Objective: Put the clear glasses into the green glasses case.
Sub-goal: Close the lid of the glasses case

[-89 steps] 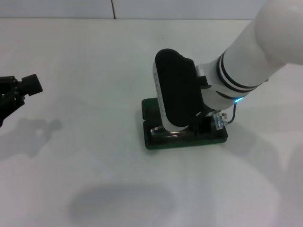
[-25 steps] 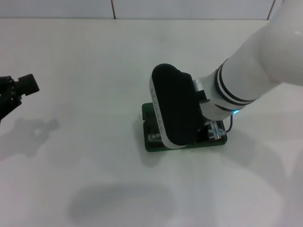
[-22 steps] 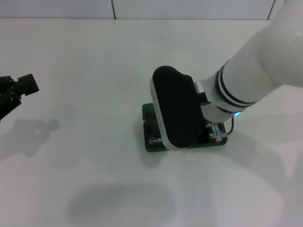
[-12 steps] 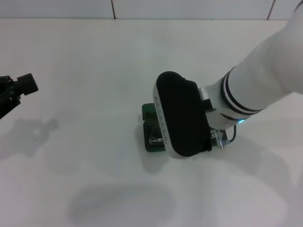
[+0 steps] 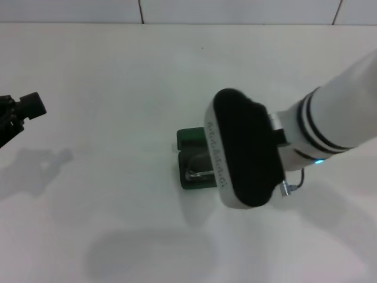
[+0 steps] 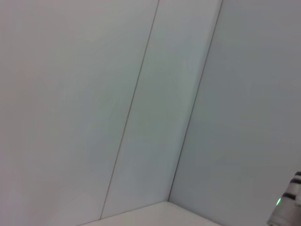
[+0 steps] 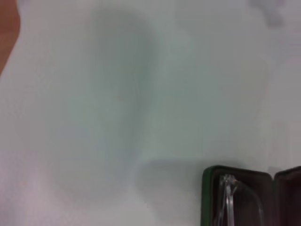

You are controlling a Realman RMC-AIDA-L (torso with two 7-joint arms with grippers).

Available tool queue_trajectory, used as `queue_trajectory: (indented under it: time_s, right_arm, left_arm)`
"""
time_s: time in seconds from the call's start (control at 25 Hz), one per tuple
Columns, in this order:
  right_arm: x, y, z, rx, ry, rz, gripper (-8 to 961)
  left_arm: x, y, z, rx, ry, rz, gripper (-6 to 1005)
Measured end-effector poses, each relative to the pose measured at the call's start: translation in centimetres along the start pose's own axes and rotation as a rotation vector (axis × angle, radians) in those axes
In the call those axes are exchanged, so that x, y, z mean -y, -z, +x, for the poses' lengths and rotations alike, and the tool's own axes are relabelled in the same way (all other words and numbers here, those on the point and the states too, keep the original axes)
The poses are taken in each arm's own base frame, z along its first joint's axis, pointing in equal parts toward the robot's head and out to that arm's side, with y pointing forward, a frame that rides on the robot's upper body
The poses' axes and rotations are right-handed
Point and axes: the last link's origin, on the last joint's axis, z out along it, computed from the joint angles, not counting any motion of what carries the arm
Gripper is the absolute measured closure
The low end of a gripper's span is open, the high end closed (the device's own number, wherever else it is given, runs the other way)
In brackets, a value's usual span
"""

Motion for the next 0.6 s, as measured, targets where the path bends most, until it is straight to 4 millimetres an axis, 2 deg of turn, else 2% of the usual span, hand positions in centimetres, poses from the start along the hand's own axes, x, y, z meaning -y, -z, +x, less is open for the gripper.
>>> queue_trajectory:
  time_s: [0.28, 0.4, 0.48, 0.6]
  right_arm:
    - [-1.7, 3.4, 0.8, 0.092, -0.099, 0.001, 786]
    - [-1.7, 4.9, 1.4, 0.165, -0.165, 0.015, 786]
    - [-1.1, 6.3, 2.4, 0.23, -0.227, 0.046, 786]
    - [0.3, 8.8, 5.2, 0.293, -0.341, 0.138, 786]
  left_arm:
    - [-0.1, 0.8, 0.3, -0.034, -0.007, 0.021, 952]
    - [-0.4, 1.6, 0.5, -0.053, -0.007, 0.033, 952]
    - [-0.4, 1.7, 0.6, -0.055, -0.005, 0.031, 952]
    - [-0.1, 1.0, 1.3, -0.056, -0.007, 0.009, 952]
